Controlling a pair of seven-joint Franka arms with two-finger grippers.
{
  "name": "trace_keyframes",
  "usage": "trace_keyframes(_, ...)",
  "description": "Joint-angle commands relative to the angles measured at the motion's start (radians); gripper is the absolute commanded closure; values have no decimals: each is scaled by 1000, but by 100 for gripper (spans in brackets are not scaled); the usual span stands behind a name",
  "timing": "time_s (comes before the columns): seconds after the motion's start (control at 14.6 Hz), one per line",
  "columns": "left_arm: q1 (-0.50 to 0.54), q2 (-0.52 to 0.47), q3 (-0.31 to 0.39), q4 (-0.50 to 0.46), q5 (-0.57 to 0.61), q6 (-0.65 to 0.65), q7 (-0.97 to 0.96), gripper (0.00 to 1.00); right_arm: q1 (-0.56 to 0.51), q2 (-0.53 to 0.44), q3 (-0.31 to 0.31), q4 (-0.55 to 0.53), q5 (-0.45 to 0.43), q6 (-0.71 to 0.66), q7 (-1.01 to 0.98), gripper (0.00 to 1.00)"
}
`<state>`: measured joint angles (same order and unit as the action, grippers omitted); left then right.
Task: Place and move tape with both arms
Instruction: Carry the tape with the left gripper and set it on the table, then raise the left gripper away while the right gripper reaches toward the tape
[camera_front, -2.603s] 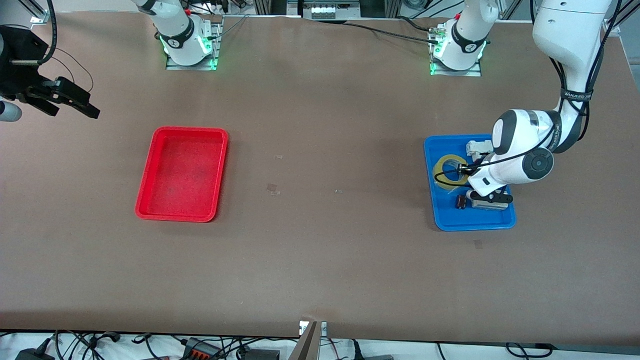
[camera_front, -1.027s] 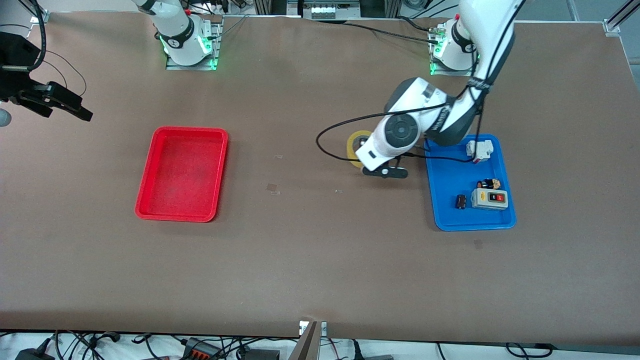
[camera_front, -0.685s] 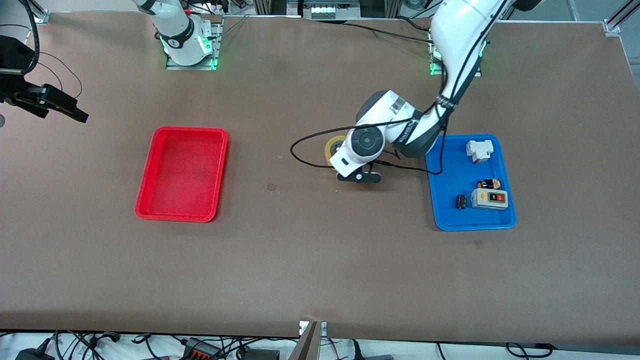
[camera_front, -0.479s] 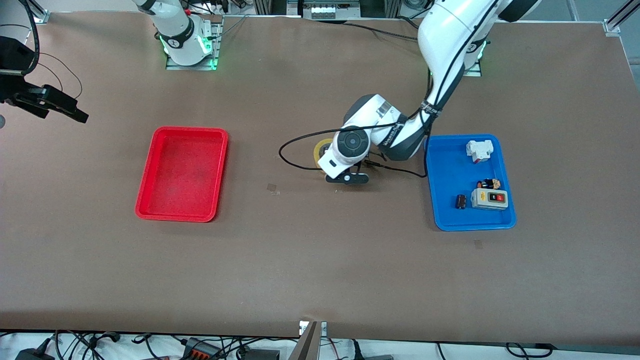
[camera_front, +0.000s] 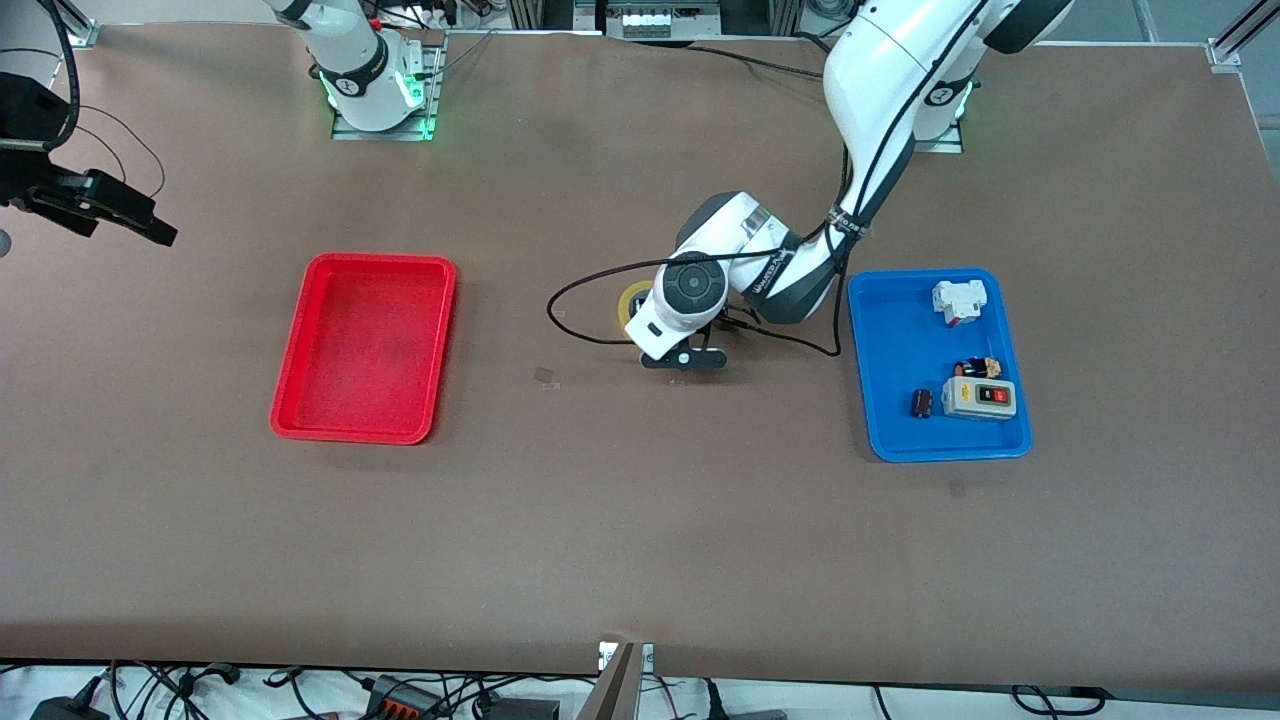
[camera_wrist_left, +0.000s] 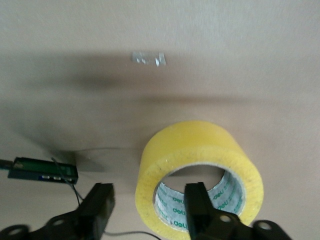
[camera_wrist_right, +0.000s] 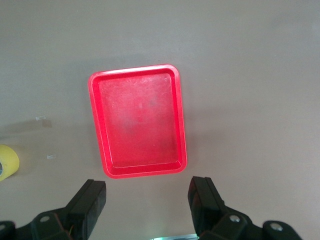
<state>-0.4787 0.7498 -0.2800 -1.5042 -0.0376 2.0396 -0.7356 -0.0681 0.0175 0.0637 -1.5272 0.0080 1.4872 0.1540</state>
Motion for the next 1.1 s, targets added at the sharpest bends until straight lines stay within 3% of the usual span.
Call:
trace_keyframes(0.0, 44, -82, 16, 13, 11, -106, -5, 0, -2, -16, 15, -5, -2, -4, -31, 1)
trace_keyframes(0.55, 331, -358, 7, 16, 11, -531, 284, 0, 59, -13, 19, -7, -11, 4, -57, 1)
trace_keyframes(0.89, 495, -469, 16, 18, 44, -584, 398, 0, 247, 48, 19, -5, -6, 34, 117, 1)
trace_keyframes(1.03, 546, -478, 15, 60, 45, -595, 403, 0, 310, 79, 19, -5, -3, 77, 134, 2)
